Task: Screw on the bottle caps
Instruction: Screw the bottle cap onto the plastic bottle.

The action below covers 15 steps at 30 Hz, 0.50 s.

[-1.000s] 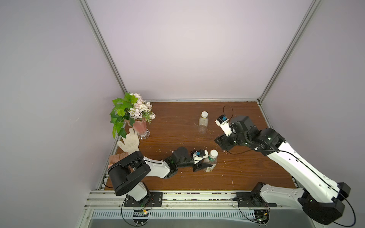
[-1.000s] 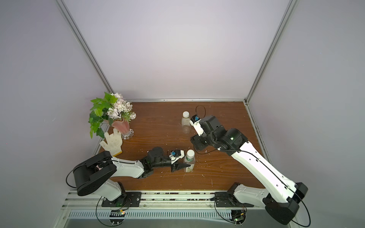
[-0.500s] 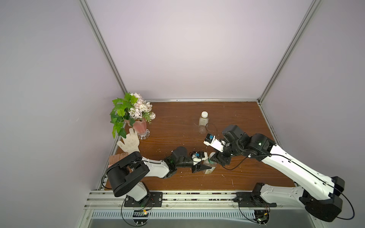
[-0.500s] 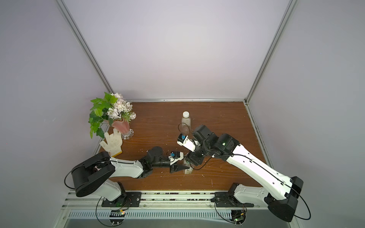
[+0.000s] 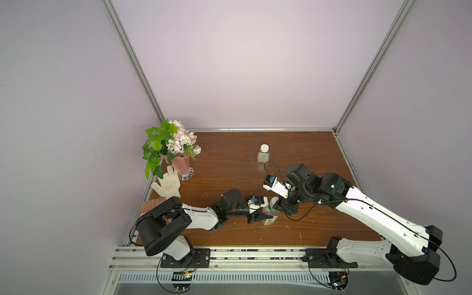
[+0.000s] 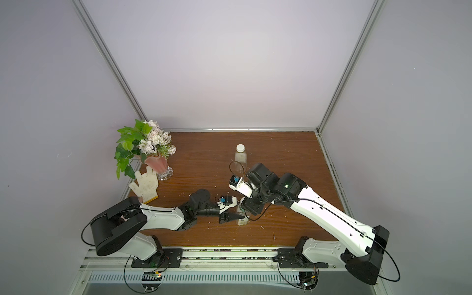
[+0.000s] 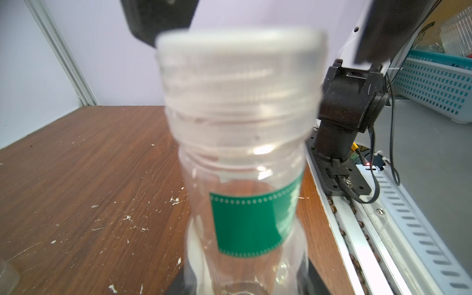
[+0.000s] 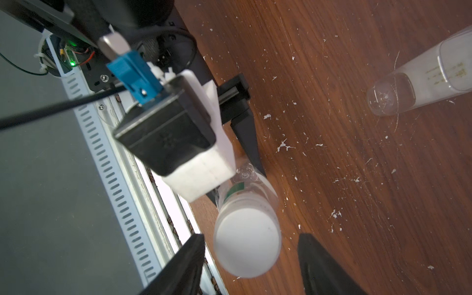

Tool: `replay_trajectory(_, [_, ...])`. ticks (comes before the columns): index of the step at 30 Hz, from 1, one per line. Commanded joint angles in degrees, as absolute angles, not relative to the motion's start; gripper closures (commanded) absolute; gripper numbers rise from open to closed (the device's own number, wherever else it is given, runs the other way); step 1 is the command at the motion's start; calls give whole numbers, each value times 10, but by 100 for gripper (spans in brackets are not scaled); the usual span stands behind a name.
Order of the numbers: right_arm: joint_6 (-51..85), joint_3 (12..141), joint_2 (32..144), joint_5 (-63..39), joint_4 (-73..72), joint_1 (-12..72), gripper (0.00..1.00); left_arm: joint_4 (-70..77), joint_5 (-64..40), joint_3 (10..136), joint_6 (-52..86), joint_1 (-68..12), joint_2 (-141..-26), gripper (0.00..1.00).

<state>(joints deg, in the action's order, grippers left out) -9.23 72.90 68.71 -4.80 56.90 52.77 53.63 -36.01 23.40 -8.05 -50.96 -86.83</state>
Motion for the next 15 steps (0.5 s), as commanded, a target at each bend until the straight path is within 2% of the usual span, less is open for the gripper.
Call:
replay_trajectory(1, [-86, 732, 694, -44, 572, 530, 38, 520, -369, 229, -86, -504, -861, 57])
replay_trajectory(11, [-77, 741, 695, -52, 570, 529, 62, 519, -361, 229, -86, -504, -857, 57])
replay_trajectory(15, [-59, 742, 700, -46, 569, 526, 71, 520, -323, 230, -87, -504, -853, 58])
